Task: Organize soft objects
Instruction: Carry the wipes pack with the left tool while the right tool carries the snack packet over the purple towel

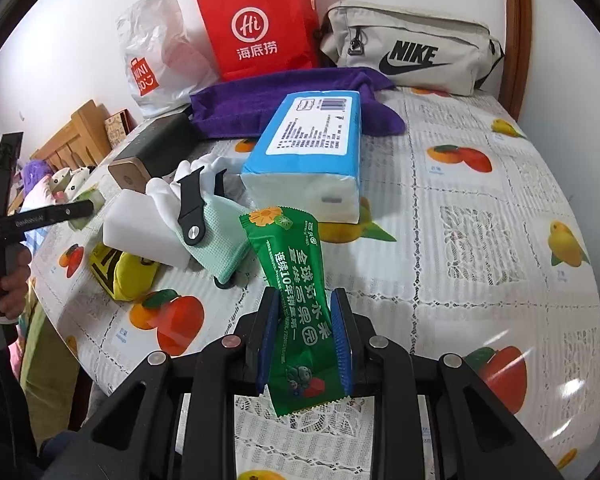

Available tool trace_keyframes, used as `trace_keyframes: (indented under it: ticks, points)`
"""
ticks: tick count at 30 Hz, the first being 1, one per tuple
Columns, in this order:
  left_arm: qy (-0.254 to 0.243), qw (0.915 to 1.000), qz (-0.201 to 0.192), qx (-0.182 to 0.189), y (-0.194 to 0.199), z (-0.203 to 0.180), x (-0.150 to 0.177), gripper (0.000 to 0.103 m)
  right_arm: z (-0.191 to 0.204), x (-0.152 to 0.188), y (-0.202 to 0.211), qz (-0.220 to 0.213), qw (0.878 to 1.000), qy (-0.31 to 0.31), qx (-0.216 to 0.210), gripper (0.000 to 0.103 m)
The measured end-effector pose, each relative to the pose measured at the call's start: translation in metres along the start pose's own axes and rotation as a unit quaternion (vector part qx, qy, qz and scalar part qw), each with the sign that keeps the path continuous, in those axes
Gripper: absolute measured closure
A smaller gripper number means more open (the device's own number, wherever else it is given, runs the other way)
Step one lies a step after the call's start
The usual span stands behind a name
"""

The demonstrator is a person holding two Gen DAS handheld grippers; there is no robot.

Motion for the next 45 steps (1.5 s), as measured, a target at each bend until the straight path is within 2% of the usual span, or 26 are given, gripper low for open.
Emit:
trace_keyframes:
  ticks: [9,14,20,23,33,45]
  points:
    - [0.003,0.9998,-0.018,0.004,0.019,-0.009,-0.024,0.033,0.010,-0.028,0.021,-0.030,0.999,0.018,-0.023,0.077]
    - [-0.001,0.9995,-0.030,0.012,0.023,-0.017,-0.048,0.033,0.005,-0.068,0.037,-0.061,0.998,0.013,-0.014,0.077]
    - [-0.012,0.9990,-0.042,0.008,0.025,-0.023,-0.081,0.033,0.002,-0.120,0.037,-0.086,0.996,0.007,-0.008,0.076]
    - [-0.014,0.9988,-0.046,-0.005,0.022,-0.021,-0.097,0.033,0.001,-0.145,0.028,-0.088,0.996,0.005,-0.003,0.077]
    - [-0.008,0.9989,-0.046,-0.005,-0.010,-0.020,-0.146,0.033,0.010,-0.207,-0.008,-0.091,0.996,0.008,-0.010,0.077]
    - [-0.019,0.9989,-0.035,-0.024,-0.062,-0.029,-0.199,0.033,-0.005,-0.264,-0.075,-0.072,0.997,0.019,0.005,0.076]
Point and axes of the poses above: each gripper's, at about its wrist camera, not at the fingertips, and y roughly against the way its jaws point, z to its left, x to its underside, the point moved 9 cm from there along -y, roughly the way its jaws point, and after that the axes turned 4 degrees about z, right-handed, at the moved point
